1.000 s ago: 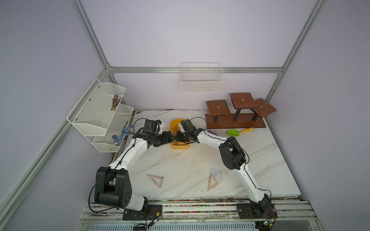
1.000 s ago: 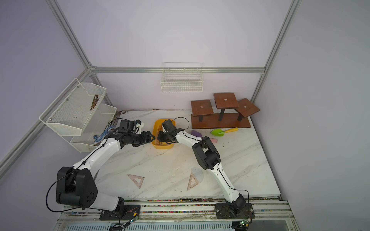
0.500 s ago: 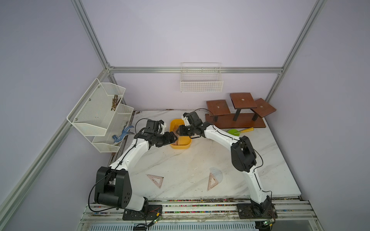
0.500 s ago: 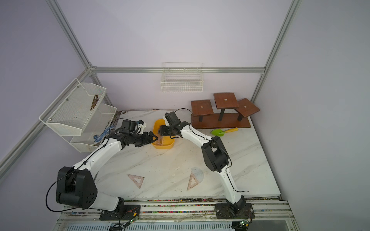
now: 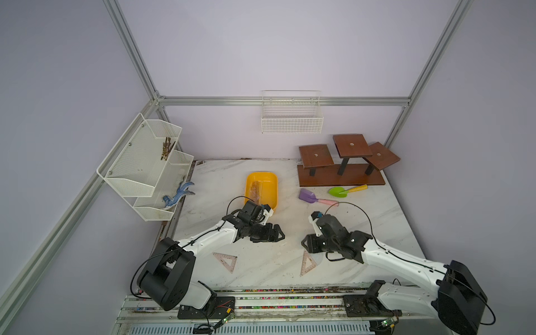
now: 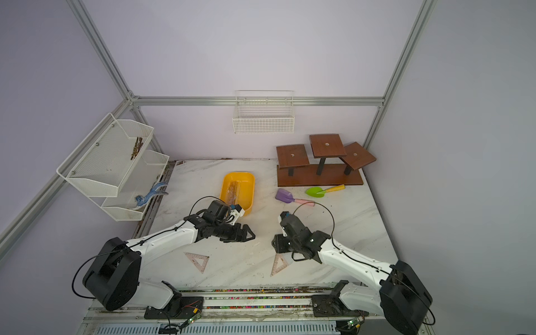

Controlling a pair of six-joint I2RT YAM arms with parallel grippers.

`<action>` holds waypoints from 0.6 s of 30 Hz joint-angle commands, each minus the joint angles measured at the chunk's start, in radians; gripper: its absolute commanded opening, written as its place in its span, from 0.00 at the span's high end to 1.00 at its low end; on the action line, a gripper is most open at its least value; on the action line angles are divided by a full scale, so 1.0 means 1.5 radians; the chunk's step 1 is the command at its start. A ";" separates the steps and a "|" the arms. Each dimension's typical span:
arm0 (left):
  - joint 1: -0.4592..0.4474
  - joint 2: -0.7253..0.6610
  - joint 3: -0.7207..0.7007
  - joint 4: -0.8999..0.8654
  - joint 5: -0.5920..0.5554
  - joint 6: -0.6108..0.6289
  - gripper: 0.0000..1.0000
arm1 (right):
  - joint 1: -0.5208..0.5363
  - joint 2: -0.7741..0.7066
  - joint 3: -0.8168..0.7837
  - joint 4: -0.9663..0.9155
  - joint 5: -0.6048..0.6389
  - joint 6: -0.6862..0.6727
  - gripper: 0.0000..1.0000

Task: Put the scattered rulers into the storage box
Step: Move the ruler to the center of the board.

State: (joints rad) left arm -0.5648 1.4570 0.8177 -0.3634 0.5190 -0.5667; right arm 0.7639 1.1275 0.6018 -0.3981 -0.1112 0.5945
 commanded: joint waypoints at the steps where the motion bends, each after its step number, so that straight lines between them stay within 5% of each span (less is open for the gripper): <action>1: -0.009 0.005 -0.011 0.069 0.033 -0.025 0.12 | 0.030 -0.076 -0.067 0.008 0.009 0.078 0.57; 18: -0.008 0.033 -0.027 0.084 0.049 -0.029 0.13 | 0.100 -0.045 -0.195 0.109 0.011 0.168 0.57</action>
State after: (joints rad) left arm -0.5774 1.4948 0.7826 -0.2729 0.5697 -0.6094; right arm 0.9100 1.0145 0.3283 -0.2779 -0.1093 0.8303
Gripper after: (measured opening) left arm 0.871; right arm 0.429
